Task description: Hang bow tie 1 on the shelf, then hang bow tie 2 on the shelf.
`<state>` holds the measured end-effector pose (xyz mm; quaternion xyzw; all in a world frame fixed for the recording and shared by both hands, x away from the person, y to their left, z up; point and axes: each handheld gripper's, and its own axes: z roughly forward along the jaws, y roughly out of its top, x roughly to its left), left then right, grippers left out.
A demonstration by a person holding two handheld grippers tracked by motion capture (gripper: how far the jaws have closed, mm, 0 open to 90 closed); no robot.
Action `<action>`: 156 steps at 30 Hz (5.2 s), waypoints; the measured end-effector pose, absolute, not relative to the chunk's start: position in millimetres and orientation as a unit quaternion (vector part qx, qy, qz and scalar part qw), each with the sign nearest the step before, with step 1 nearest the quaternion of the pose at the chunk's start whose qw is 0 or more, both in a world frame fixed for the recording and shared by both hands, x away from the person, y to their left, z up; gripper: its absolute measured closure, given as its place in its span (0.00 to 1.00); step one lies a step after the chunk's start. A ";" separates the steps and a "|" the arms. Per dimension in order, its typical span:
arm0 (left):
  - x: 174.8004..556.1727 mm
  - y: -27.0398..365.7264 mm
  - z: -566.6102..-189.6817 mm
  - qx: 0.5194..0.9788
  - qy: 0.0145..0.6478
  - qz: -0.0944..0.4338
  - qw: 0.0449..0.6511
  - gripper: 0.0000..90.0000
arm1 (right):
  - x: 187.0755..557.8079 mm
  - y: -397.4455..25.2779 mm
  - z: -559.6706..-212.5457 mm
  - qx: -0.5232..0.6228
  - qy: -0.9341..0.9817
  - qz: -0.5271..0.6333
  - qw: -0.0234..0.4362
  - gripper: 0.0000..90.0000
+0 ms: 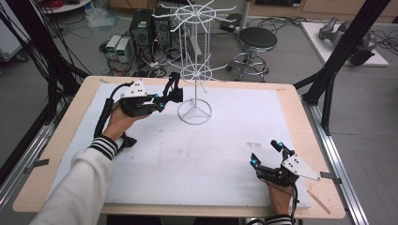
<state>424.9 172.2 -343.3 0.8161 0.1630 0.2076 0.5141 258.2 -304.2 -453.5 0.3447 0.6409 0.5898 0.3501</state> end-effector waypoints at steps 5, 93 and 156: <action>424.5 172.4 -343.0 0.816 0.163 0.205 0.515 0.87 | 258.8 -304.7 -453.5 0.342 0.641 0.590 0.353 0.12; 312.8 308.9 -377.9 0.682 0.284 0.277 0.615 0.14 | 255.8 -304.3 -454.1 0.346 0.634 0.594 0.354 0.12; 390.1 310.2 -363.4 0.879 0.207 0.174 0.392 0.16 | 257.7 -304.0 -453.7 0.344 0.639 0.588 0.357 0.12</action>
